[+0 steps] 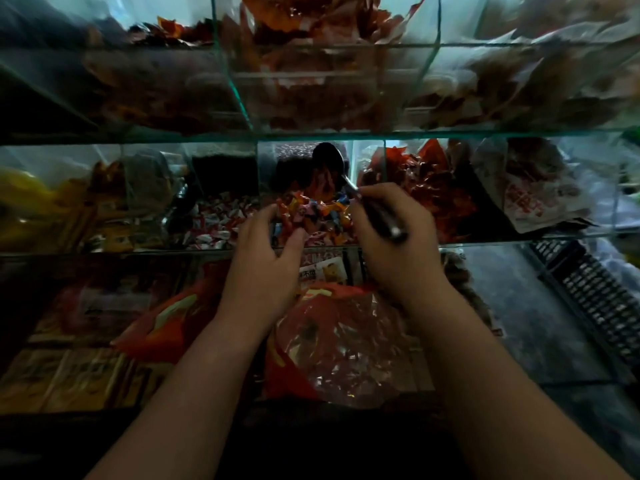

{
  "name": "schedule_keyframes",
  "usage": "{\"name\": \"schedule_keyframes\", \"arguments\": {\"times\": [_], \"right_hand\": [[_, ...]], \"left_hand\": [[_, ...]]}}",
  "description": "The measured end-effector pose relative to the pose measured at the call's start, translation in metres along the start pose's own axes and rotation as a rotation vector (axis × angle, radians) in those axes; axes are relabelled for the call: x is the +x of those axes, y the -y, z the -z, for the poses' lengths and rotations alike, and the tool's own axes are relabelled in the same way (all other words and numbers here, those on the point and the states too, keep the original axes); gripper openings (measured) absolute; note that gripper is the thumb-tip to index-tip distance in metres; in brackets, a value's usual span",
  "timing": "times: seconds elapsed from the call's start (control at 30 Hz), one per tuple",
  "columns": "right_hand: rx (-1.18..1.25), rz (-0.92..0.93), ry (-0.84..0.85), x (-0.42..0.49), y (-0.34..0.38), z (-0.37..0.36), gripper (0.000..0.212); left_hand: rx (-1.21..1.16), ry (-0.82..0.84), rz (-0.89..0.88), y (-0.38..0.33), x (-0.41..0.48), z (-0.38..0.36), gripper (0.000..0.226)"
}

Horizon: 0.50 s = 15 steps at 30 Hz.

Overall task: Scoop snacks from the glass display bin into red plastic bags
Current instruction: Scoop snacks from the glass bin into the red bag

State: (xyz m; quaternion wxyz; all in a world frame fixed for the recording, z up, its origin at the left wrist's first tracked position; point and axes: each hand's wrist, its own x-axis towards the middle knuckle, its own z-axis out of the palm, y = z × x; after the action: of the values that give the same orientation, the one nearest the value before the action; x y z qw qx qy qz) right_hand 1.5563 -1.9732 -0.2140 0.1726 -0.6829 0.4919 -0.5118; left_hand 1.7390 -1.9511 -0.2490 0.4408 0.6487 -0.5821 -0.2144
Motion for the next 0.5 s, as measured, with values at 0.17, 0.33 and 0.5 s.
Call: {"name": "schedule_keyframes", "arguments": {"times": [0.17,0.33,0.5], "right_hand": [[-0.264,0.154,0.187,0.000,-0.014,-0.013,0.025],[0.033,0.074,-0.131,-0.035,0.005,0.013,0.010],[0.623,-0.483,-0.291,-0.083,0.036,0.063,0.013]], "left_hand": [[0.062,0.089,0.024,0.009,-0.022,0.003,0.064],[0.212,0.204,0.081,0.008,-0.042,0.004,0.080],[0.324,0.347,0.252,0.020,-0.073,0.006,0.100]]}}
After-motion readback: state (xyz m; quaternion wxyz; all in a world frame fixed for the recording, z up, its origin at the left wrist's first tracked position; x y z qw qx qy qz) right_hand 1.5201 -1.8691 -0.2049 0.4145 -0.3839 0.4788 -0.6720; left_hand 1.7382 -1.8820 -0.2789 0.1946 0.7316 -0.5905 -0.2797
